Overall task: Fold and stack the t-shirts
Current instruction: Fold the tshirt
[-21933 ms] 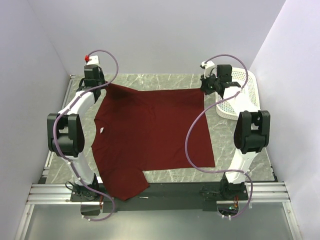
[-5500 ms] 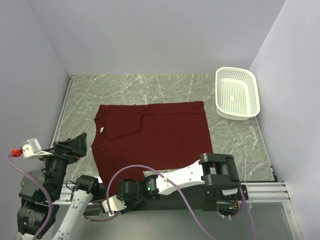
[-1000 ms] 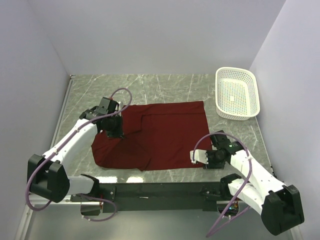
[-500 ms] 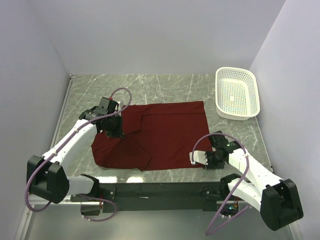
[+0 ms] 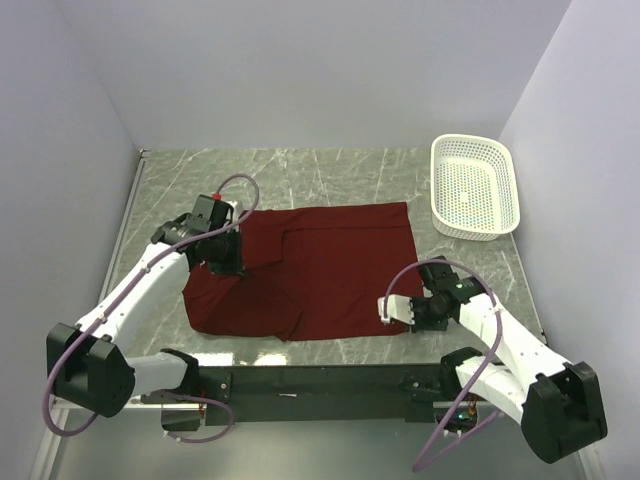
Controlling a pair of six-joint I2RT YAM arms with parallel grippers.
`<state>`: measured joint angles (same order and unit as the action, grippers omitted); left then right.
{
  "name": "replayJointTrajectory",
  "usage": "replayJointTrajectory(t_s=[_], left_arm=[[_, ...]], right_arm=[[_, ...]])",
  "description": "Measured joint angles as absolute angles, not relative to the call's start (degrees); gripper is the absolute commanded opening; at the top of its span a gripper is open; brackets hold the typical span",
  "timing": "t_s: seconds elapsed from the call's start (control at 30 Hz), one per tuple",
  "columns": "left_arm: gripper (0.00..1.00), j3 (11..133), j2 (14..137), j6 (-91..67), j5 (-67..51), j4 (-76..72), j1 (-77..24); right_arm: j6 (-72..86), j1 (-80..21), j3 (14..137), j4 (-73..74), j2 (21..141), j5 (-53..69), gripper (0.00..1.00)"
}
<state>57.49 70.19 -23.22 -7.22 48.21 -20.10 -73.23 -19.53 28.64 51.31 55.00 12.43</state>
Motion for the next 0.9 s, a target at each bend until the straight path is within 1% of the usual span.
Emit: replayJointTrajectory(t_s=[0.13, 0.3, 0.53, 0.73, 0.9], left_arm=[[0.01, 59.5, 69.6, -23.2, -6.2, 48.8, -20.1], [0.01, 62.1, 69.1, -23.2, -3.9, 48.8, -20.1], [0.01, 64.9, 68.7, -23.2, -1.6, 47.1, -17.3], [0.01, 68.4, 69.0, -23.0, -1.0, 43.9, -13.9], [0.01, 70.2, 70.1, -22.0, -0.6, 41.1, -13.0]], right_arm=[[-72.4, -19.5, 32.0, 52.2, 55.0, 14.7, 0.11], [-71.0, -19.1, 34.7, 52.2, 56.9, 16.8, 0.08], [-68.1, -14.7, 37.9, 51.4, 61.3, 18.4, 0.06], [-66.2, -9.2, 42.9, 49.3, 67.0, 20.6, 0.06], [-65.3, -6.6, 45.9, 48.8, 71.3, 22.3, 0.07]])
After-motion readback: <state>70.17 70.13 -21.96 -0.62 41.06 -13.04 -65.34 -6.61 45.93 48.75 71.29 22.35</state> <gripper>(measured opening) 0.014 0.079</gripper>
